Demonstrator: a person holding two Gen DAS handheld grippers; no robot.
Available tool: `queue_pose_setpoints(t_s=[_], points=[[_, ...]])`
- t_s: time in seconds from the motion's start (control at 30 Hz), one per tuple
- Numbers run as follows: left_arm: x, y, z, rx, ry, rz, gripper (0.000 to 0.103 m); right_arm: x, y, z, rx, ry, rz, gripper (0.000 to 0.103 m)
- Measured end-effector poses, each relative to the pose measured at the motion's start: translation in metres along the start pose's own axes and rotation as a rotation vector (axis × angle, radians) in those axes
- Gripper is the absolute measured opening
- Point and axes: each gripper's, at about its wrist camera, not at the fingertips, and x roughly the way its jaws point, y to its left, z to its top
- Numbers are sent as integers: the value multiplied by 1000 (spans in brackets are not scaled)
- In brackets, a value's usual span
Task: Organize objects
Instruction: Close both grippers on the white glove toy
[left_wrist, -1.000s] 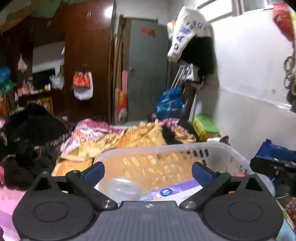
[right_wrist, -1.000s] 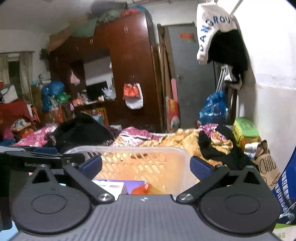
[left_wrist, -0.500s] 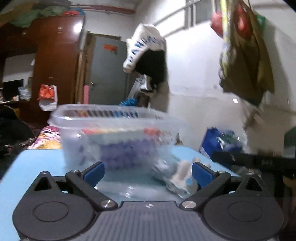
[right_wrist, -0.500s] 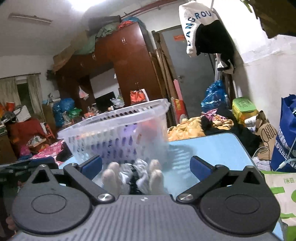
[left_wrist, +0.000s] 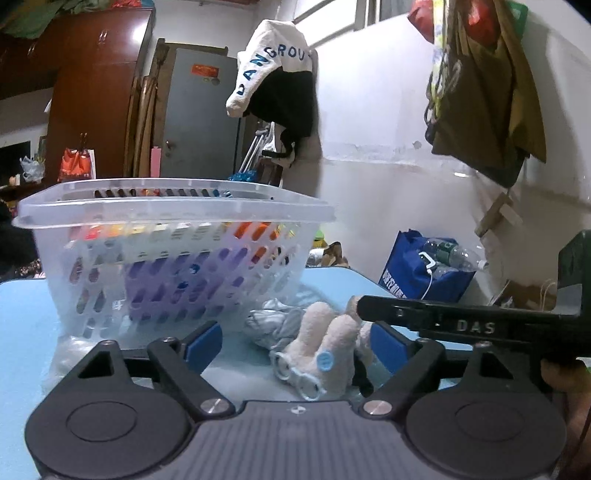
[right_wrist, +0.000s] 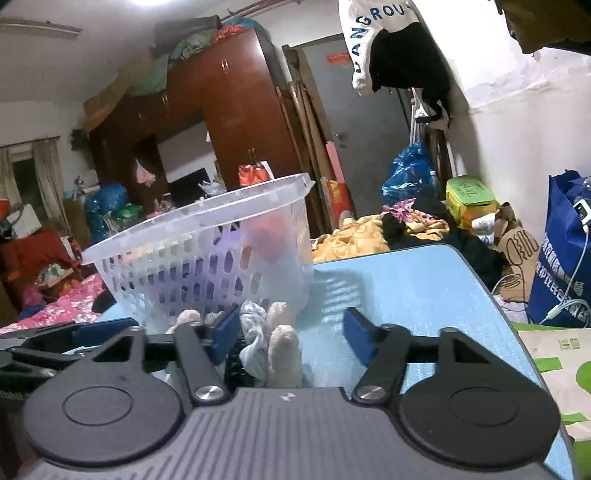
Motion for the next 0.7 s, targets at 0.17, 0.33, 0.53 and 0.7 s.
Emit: queue_pose_setpoints(t_s=[0.17, 0.33, 0.53, 0.7], points=[[11, -14, -3, 44, 16, 21, 71, 4, -2, -2, -1, 29, 11, 49], [22, -16, -6, 51, 42, 16, 35, 5, 1, -5, -28, 45, 13, 26], [20, -6, -9, -5, 28, -11, 28, -2, 1, -8, -35, 9, 42, 17], [13, -6, -11, -6, -10, -23, 26, -7, 2, -7, -40, -25, 57, 16]])
